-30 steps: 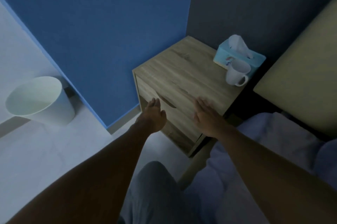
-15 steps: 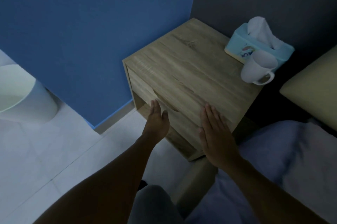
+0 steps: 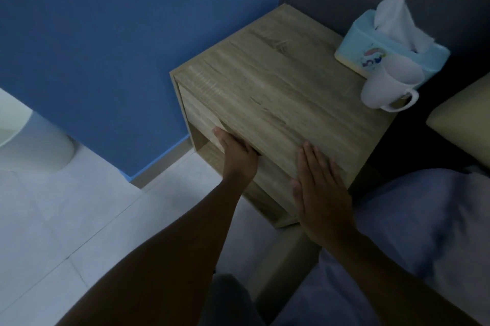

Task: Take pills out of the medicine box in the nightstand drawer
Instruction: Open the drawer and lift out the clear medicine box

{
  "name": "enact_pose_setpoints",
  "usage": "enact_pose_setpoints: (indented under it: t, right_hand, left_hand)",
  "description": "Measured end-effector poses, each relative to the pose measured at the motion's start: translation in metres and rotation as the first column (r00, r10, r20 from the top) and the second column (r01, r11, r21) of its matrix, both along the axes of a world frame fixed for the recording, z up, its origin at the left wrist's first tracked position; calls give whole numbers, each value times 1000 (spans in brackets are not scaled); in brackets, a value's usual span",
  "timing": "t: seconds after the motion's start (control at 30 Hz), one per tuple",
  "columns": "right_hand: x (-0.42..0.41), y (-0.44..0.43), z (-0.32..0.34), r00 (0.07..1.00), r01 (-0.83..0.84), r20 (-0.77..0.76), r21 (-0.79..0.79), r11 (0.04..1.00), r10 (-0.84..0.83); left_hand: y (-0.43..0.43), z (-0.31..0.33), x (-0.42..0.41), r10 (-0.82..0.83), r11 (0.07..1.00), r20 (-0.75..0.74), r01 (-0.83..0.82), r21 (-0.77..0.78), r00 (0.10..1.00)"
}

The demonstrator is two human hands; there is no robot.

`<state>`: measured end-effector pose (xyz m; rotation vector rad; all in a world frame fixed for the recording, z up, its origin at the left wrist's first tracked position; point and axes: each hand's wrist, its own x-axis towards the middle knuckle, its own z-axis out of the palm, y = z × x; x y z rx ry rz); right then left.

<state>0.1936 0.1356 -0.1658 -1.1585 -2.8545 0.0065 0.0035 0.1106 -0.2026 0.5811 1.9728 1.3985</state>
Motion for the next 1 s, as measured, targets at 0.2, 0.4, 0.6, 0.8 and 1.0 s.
enact_pose_setpoints:
  t: [0.2,0.4,0.6,0.8,1.0]
  right_hand:
    - [3,5,-1,999,-32,-1,-27,999,32]
    - [2,6,-4,999,-39,-4,-11,999,39]
    - [2,7,-6,999,-43,15,8,999,43]
    - [0,6,-3,999,-36,16,-5,999,36]
    - [-1,6,0,999,-40,26,-49,998,41]
  left_hand:
    - [-21,-2,-6,-67,998,-12,67,-17,998]
    - [-66,-11,-12,-60,998,56,61,-12,997]
    - [-115,-14,-20,-63,997,76,66,-37,995]
    - [-154,-18,-26,-50,996,44,53,-72,998]
    - [-185,-20,-27,-26,998,53,29,-54,998]
